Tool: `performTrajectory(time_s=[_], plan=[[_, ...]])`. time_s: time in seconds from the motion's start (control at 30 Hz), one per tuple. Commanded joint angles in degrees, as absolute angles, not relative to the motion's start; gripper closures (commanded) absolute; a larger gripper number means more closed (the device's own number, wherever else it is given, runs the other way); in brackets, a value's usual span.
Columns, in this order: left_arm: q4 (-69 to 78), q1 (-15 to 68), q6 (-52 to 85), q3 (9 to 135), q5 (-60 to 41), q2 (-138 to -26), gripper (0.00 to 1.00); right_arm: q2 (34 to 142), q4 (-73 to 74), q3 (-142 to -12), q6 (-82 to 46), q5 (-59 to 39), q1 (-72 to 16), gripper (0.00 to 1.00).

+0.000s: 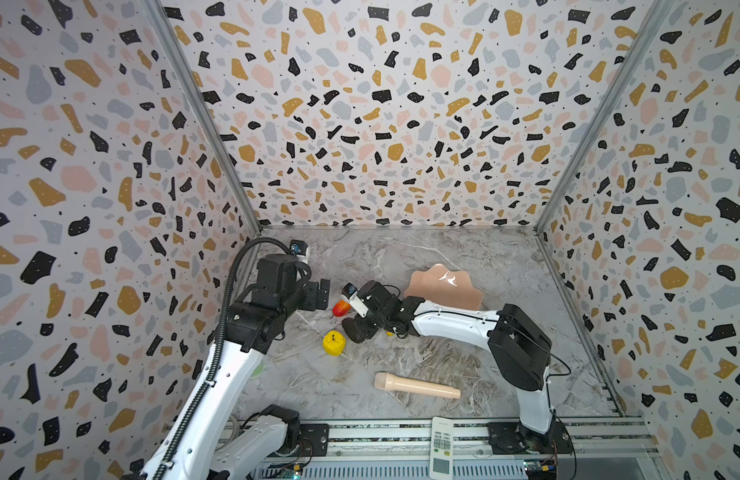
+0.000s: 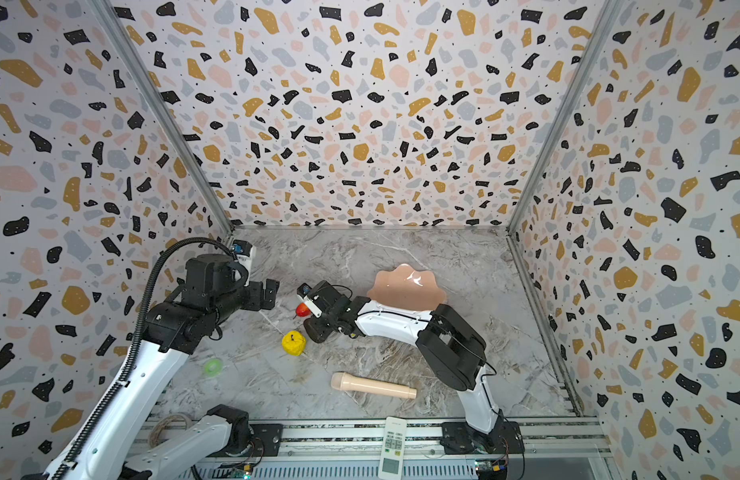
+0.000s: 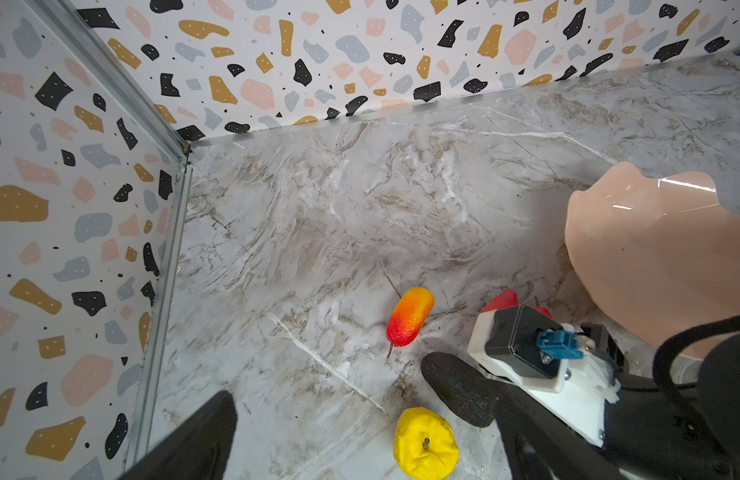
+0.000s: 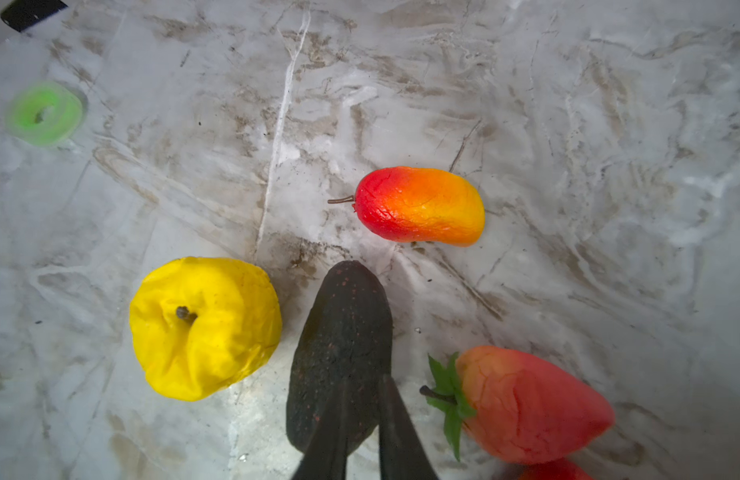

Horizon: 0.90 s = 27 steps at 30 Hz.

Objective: Place and organize the fake fruits in the fruit bowl
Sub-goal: 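Close the right gripper on the dark green avocado, then carry the avocado with the right gripper over the peach bowl and lower it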

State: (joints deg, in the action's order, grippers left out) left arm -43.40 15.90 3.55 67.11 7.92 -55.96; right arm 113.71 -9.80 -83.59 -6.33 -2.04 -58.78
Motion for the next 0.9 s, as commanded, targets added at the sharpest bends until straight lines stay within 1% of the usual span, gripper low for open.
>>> performTrajectory(time_s=[0.0, 0.03, 0.13, 0.33, 0.47, 0.53, 0.57, 0.7, 0.77, 0.83, 0.87], plan=[[-41.40, 15.95, 2.46, 66.58, 7.20, -56.29, 0.00, 113.19, -10.54, -83.92, -5.08, -4.13, -59.06, 0.64], [-41.35, 16.00, 2.35, 66.58, 7.20, -56.34, 0.00, 113.74, -10.80, -84.27, -5.03, -4.77, -59.06, 0.57], [-41.48, 16.00, 2.29, 66.53, 7.23, -56.33, 0.00, 115.40, -10.94, -85.06, -5.17, -6.19, -59.23, 0.44], [-41.47, 16.00, 2.20, 66.36, 7.19, -56.42, 0.00, 118.87, -10.99, -86.75, -5.62, -7.91, -59.41, 0.29], [-41.32, 16.00, 2.09, 66.27, 7.15, -56.38, 0.01, 120.17, -10.83, -87.49, -5.68, -7.88, -59.47, 0.28], [-41.31, 15.96, 2.11, 66.20, 7.03, -56.30, 0.00, 120.75, -10.66, -87.70, -5.84, -7.50, -59.44, 0.31], [-41.31, 15.99, 2.08, 66.18, 6.95, -56.25, 0.00, 121.08, -10.55, -87.82, -5.94, -7.39, -59.43, 0.34], [-41.31, 15.99, 2.05, 66.09, 7.08, -56.02, 0.00, 121.61, -10.24, -87.89, -6.36, -6.88, -59.42, 0.56], [-41.26, 15.95, 2.09, 66.09, 7.12, -55.82, 0.01, 121.02, -10.45, -87.71, -6.41, -6.38, -59.50, 0.62], [-41.22, 16.00, 2.11, 66.09, 7.12, -55.81, 0.00, 119.67, -10.59, -87.30, -6.35, -5.68, -59.50, 0.71], [-41.07, 15.99, 2.10, 65.95, 7.03, -55.85, 0.00, 118.89, -10.86, -87.15, -6.18, -5.41, -59.50, 0.73]])
